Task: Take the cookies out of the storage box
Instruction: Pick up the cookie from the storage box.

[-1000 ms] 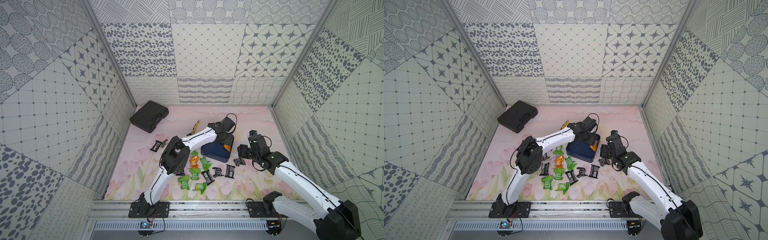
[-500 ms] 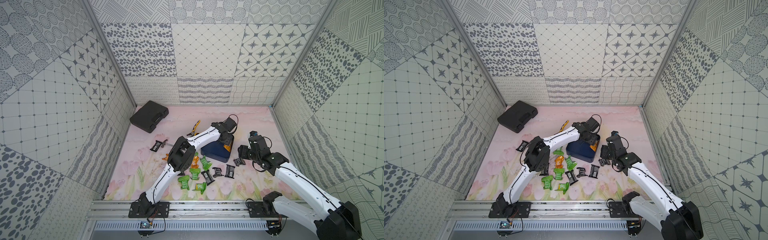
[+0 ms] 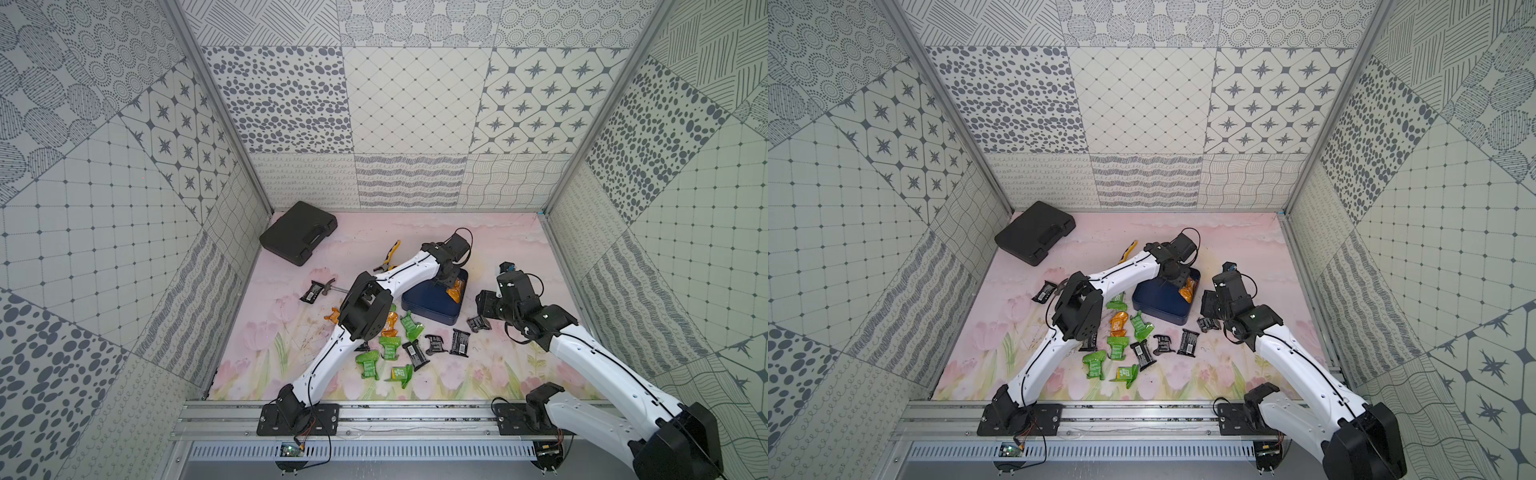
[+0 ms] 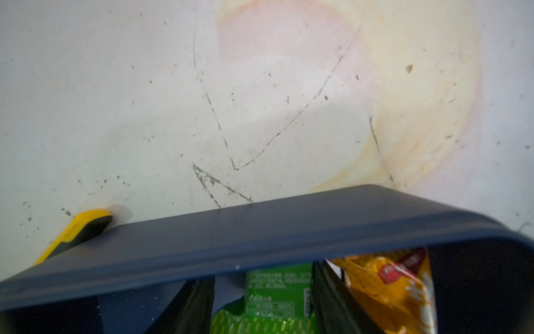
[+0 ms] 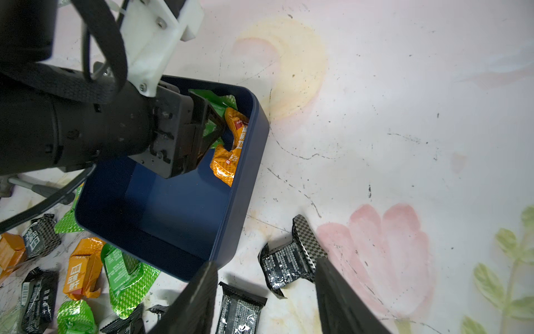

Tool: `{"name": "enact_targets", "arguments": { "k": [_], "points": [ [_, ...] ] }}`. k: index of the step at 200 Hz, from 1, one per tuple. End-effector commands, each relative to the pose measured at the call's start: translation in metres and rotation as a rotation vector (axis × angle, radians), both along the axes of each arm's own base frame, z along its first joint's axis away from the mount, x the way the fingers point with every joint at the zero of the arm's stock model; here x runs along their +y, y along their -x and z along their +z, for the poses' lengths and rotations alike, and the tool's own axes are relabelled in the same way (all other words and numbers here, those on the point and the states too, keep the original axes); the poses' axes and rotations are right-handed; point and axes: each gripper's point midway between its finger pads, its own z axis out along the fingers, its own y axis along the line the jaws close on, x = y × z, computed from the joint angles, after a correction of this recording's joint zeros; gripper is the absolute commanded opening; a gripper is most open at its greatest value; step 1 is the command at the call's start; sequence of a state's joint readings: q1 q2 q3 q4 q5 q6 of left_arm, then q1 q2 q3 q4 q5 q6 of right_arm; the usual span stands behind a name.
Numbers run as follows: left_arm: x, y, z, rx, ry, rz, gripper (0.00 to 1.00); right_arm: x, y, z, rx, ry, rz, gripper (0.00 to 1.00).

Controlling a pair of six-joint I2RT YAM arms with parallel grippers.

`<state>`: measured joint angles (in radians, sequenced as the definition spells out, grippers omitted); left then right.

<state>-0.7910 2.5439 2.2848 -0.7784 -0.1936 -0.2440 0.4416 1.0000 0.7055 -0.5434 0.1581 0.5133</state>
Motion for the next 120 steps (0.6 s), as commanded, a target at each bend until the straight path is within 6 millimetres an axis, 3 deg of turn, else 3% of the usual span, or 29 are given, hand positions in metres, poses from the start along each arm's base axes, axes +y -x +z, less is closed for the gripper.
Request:
{"name": "enact_targets", "arguments": {
  "k": [1, 77, 120],
  "points": [
    [0.007, -0.003, -0.008, 0.014, -0.033, -0.006, 0.52, -0.001, -0.001, 0.004, -0.014, -0.002, -0.003, 0.58],
    [0.007, -0.002, -0.014, 0.036, -0.029, 0.004, 0.34, -0.001, -0.002, 0.007, -0.024, 0.005, 0.006, 0.58],
    [0.006, -0.003, 0.012, 0.011, 0.013, 0.032, 0.28, 0.000, -0.001, 0.006, -0.022, 0.003, 0.014, 0.58]
  ]
}}
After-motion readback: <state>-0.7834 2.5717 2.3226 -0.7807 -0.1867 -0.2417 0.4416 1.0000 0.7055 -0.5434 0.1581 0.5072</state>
